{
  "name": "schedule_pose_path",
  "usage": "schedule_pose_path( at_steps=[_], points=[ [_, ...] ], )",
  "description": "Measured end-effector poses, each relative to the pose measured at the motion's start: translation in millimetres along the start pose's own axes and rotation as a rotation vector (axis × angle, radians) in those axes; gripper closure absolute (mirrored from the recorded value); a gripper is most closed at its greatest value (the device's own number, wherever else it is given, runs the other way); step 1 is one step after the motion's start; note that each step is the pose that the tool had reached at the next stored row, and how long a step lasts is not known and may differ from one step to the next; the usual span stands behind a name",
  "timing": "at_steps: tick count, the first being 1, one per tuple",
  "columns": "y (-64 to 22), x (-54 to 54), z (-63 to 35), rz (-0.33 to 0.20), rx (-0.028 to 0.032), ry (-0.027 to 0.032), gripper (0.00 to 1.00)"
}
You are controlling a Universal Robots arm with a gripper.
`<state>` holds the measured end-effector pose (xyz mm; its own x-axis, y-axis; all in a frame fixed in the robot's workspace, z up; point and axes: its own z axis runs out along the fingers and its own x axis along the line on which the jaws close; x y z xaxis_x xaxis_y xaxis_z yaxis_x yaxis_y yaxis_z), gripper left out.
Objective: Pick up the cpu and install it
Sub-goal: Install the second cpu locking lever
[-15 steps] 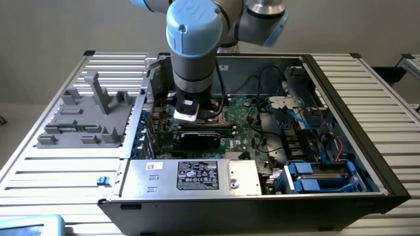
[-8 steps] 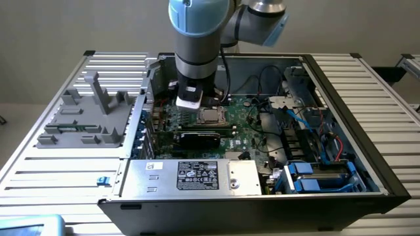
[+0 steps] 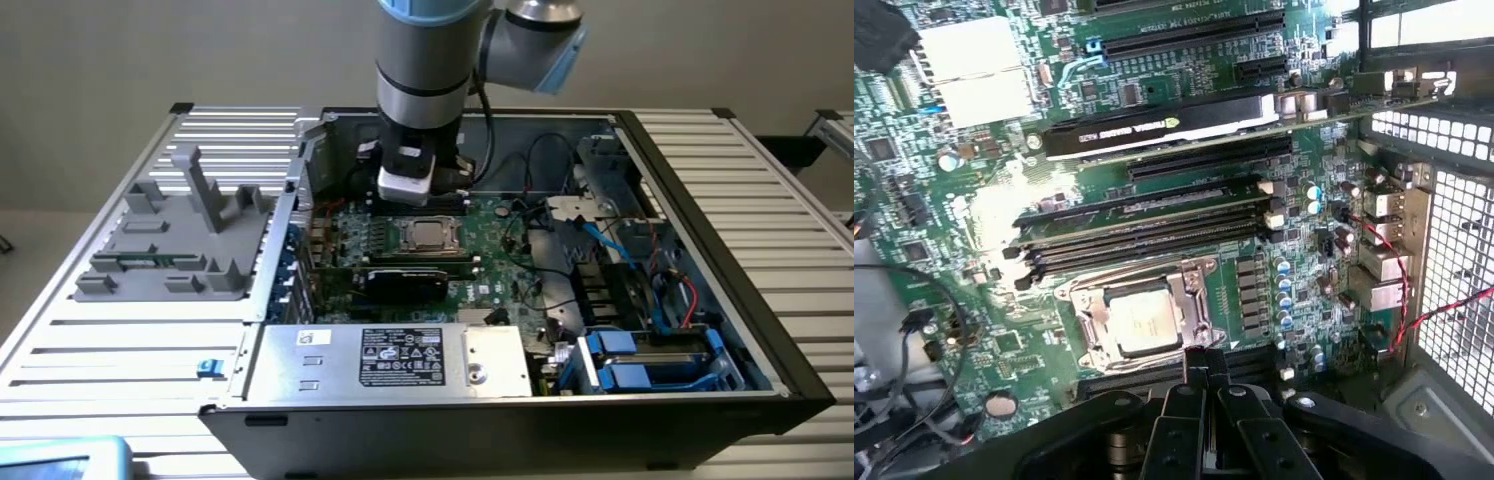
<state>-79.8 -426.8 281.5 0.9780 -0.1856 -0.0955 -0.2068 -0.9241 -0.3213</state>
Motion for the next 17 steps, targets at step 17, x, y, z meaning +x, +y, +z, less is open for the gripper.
schedule_pose_path(
  at_steps=[17],
  points=[
    [-9.6,3.9,-1.7,0.003,-0.0881,0.0166,0.89]
  ],
)
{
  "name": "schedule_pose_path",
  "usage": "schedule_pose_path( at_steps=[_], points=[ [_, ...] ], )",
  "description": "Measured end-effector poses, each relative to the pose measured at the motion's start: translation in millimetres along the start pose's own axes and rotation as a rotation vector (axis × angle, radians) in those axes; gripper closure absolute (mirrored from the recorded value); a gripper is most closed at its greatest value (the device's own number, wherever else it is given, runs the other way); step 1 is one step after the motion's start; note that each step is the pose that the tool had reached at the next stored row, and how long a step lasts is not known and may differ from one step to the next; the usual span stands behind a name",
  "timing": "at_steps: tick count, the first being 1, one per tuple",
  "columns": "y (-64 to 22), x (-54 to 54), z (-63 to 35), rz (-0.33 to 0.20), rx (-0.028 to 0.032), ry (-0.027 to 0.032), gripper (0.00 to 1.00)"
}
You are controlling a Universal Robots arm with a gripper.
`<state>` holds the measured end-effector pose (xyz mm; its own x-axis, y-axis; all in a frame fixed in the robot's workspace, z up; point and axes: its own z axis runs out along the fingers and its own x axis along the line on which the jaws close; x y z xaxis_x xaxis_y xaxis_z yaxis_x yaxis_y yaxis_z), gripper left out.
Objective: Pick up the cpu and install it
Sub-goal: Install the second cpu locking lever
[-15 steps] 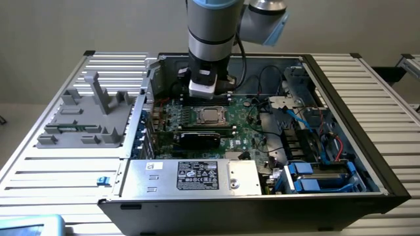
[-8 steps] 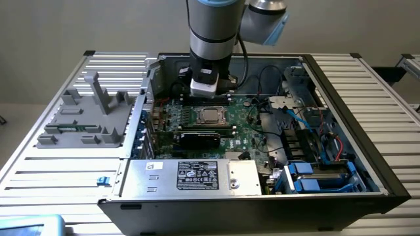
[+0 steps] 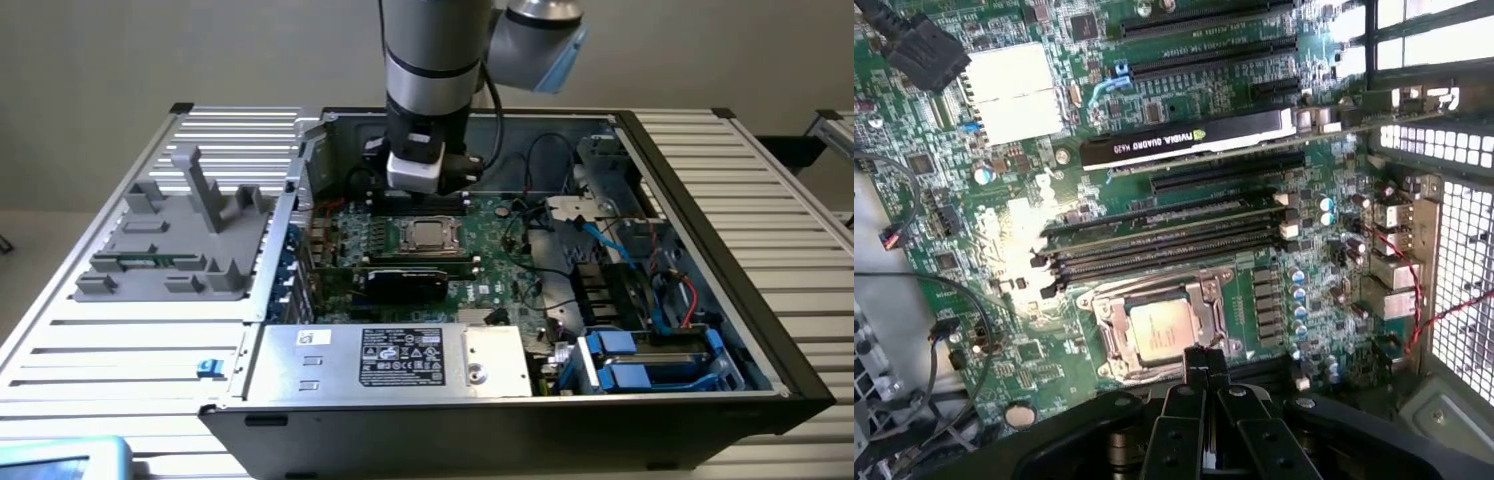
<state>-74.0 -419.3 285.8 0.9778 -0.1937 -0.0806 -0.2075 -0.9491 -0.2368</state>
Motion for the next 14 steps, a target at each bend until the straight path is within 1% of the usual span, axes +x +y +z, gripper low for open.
schedule_pose_path(
  at_steps=[1,9,10,11,12,13,14],
  points=[
    [-1.5,-0.4,0.4,0.001,-0.0193,0.0041,0.89],
    [-14.0,-2.9,3.7,0.005,-0.1599,0.0344,0.89],
    [-15.9,-3.3,4.1,0.005,-0.179,0.0394,0.89],
    [-17.8,-3.6,4.7,0.006,-0.195,0.0441,0.89],
    [-19.8,-4.1,5.0,0.006,-0.2094,0.0485,0.89],
    [-22.0,-4.5,5.2,0.006,-0.2194,0.0521,0.89],
    [-25.0,-5.2,5.1,0.006,-0.2274,0.0555,0.89]
  ],
)
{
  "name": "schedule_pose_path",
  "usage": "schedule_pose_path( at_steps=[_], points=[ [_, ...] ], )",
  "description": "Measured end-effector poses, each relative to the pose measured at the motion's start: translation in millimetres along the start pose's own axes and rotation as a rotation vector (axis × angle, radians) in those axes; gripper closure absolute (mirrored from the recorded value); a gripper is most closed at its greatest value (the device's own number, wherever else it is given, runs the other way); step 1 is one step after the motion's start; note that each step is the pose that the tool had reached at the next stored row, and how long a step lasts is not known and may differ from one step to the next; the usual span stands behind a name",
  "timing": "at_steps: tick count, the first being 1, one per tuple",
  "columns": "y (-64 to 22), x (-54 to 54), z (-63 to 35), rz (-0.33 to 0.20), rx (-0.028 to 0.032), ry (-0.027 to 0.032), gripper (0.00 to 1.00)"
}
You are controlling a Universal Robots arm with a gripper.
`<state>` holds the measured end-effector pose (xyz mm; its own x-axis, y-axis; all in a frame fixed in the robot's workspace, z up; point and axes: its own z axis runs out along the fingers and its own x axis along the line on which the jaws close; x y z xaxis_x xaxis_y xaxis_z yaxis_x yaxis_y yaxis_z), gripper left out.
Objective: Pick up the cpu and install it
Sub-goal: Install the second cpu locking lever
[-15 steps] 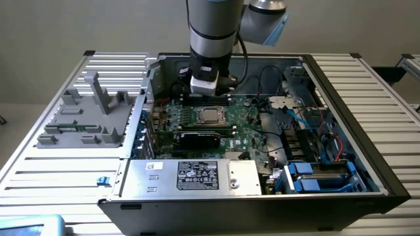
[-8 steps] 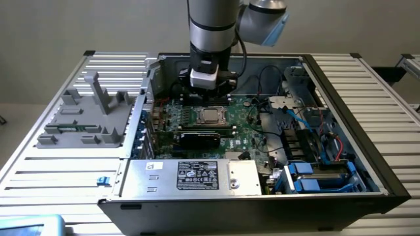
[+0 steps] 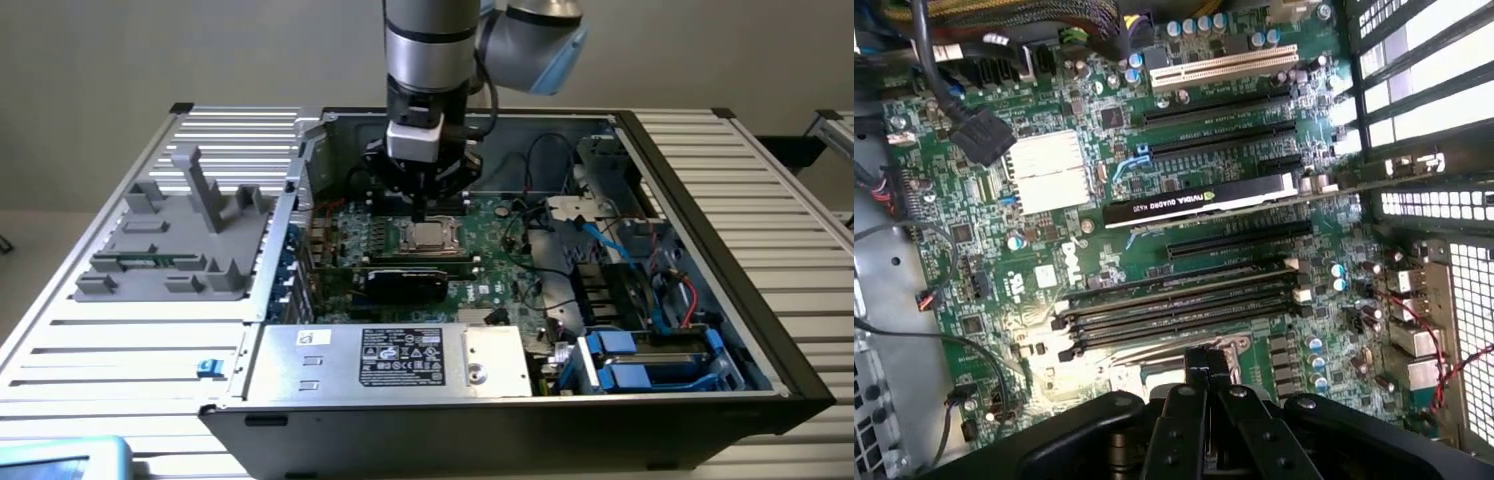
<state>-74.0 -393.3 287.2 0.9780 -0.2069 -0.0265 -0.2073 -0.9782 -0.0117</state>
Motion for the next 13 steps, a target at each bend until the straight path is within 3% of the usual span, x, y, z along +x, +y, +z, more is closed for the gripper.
schedule_pose_path(
  at_steps=[2,4,7,13],
  points=[
    [-5.7,-1.3,-2.6,0.0,-0.009,0.0057,0.89],
    [-10.3,-2.4,-7.3,0.0,-0.0138,0.0115,0.89],
    [-12.1,-2.9,-12.2,0.0,-0.0143,0.0158,0.89],
    [-12.1,-2.8,-12.2,0.0,-0.0143,0.0159,0.89]
  ],
)
